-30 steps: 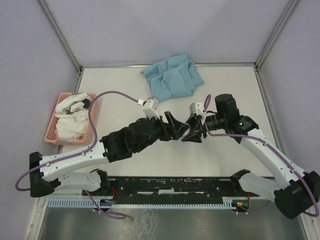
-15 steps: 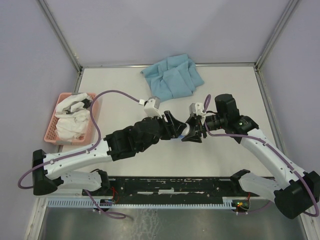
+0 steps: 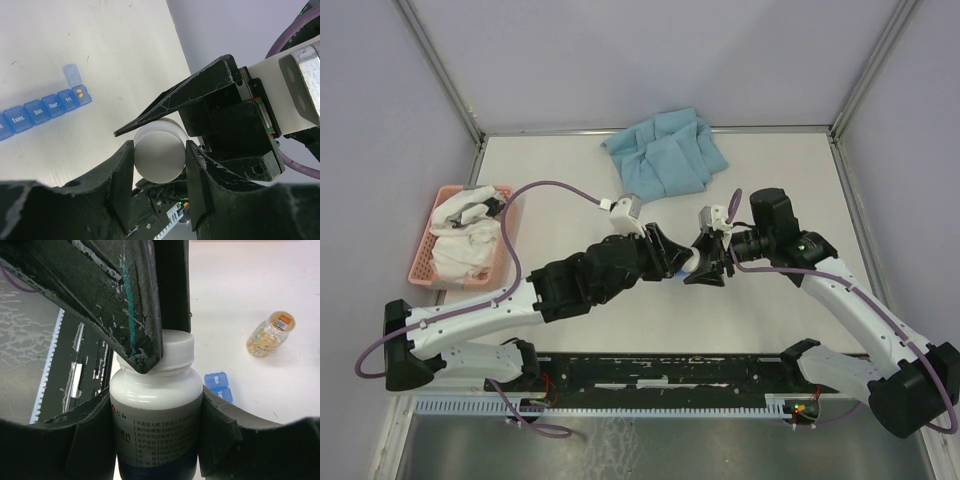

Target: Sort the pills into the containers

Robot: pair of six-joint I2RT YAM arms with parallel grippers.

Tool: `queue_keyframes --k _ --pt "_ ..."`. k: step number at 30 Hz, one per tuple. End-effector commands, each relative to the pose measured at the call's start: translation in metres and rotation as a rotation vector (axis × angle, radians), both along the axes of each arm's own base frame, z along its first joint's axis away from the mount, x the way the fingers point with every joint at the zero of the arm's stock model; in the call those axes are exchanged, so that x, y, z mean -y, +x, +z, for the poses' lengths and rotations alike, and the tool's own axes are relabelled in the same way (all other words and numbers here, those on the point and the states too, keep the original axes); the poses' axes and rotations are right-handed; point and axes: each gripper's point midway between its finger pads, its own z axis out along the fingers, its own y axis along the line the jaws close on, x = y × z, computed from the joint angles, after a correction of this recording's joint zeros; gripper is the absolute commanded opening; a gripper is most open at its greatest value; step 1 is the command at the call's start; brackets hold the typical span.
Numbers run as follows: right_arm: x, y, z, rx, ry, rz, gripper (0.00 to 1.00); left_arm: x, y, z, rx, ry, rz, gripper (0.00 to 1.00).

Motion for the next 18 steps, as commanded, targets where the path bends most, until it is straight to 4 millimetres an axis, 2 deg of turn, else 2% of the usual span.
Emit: queue_keyframes --k 1,7,12,14,18 --pt "-0.007 -0.008 0.037 0.033 0.101 0.066 0.01 0.005 -0.01 0.02 0.082 -0.053 -0.086 0.29" --pt "-0.013 -0.016 0.05 -0.082 0.185 0.122 0.01 0.005 -0.028 0.024 0.383 -0.007 -0.294 0.28" --pt "-0.016 -0.02 0.053 -0.166 0.212 0.159 0.01 0.006 -0.052 0.033 0.725 0.085 -0.591 0.29" --pt "-0.016 -0.021 0.054 -0.167 0.213 0.164 0.01 0.005 -0.054 0.029 0.756 0.104 -0.713 0.34" --pt "-0.016 -0.022 0.055 -0.162 0.215 0.169 0.01 0.0 -0.051 0.016 0.702 0.067 -0.932 0.37"
